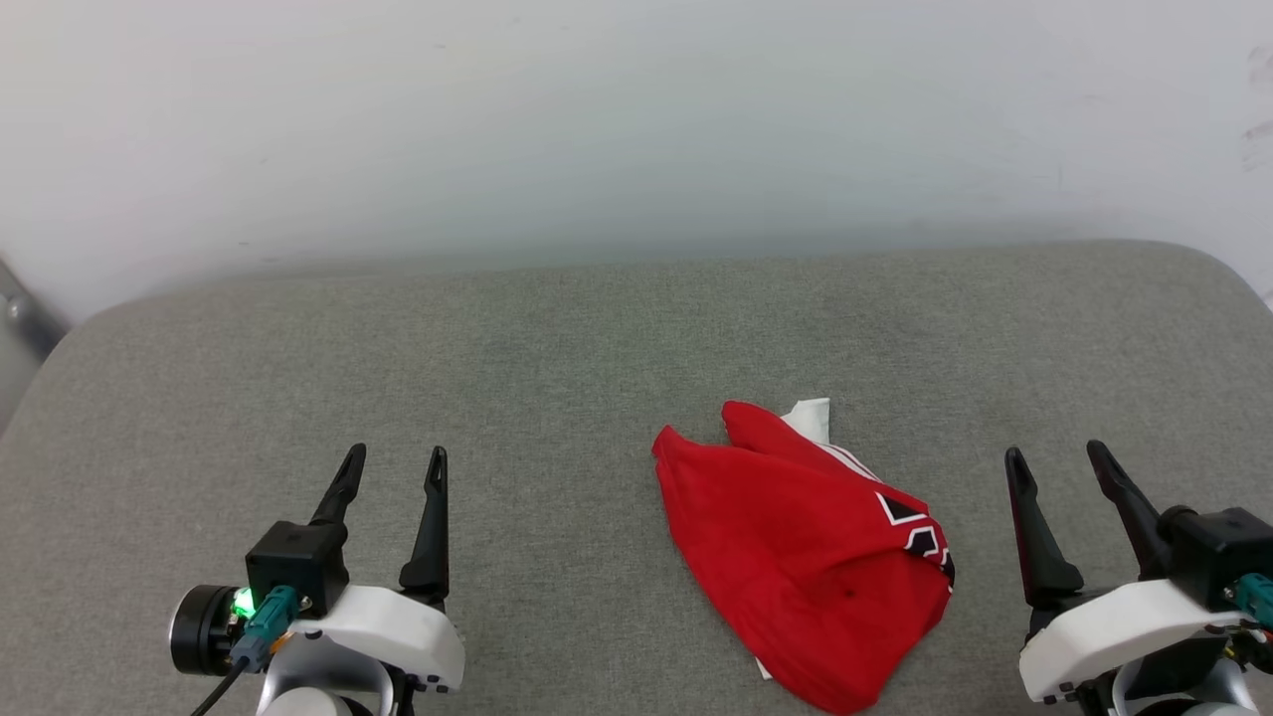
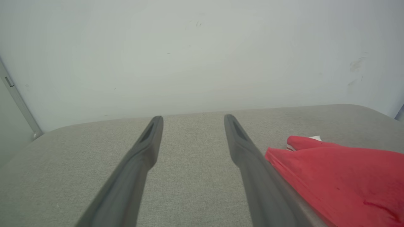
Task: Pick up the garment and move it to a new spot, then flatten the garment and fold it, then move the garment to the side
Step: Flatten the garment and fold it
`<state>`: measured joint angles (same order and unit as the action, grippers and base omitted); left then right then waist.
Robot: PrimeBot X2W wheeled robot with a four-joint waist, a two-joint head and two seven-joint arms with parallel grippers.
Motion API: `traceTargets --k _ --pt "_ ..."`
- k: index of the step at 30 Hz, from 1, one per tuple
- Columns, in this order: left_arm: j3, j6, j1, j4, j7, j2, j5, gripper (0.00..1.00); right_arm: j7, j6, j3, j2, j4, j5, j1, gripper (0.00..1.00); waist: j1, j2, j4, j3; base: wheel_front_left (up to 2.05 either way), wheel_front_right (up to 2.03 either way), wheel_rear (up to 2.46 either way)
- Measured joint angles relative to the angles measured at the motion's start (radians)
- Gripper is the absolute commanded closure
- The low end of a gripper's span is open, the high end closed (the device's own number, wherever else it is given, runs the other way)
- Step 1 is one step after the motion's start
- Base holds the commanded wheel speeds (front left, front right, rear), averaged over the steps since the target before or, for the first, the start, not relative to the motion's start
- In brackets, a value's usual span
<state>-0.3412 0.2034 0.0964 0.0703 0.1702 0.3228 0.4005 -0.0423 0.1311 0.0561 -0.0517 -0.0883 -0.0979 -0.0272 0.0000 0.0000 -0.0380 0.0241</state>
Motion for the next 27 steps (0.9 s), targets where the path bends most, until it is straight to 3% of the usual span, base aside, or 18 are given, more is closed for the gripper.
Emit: traceTargets --k 6,9,18,21,27 --pt "-0.006 0.004 0.007 -0.011 0.0 -0.006 0.0 0.0 -0.114 0.0 -0.025 -0.002 0.009 -0.052 0.004 0.0 0.0 0.0 0.012 -0.011 0.0 0.0 0.0" --pt "-0.015 0.0 0.022 -0.01 0.006 -0.016 0.0 0.0 -0.27 0.0 -0.11 -0.012 0.005 -0.057 0.011 0.0 0.0 0.0 0.03 -0.019 0.0 0.0 0.0" --pt "-0.071 -0.027 0.088 0.02 0.036 -0.061 -0.019 0.0 -0.694 0.0 -0.336 -0.157 -0.004 -0.206 0.068 0.0 0.0 0.0 0.093 -0.075 0.0 0.0 0.0" --pt "-0.083 -0.036 0.114 0.032 0.046 -0.078 -0.021 0.0 -0.764 0.0 -0.376 -0.183 0.024 -0.231 0.092 0.0 0.0 0.0 0.114 -0.102 0.0 0.0 0.0" --pt "-0.094 -0.053 0.144 0.061 0.063 -0.094 -0.025 0.0 -0.788 0.0 -0.439 -0.209 0.135 -0.246 0.156 0.0 0.0001 0.0 0.147 -0.153 0.0 0.0 0.0"
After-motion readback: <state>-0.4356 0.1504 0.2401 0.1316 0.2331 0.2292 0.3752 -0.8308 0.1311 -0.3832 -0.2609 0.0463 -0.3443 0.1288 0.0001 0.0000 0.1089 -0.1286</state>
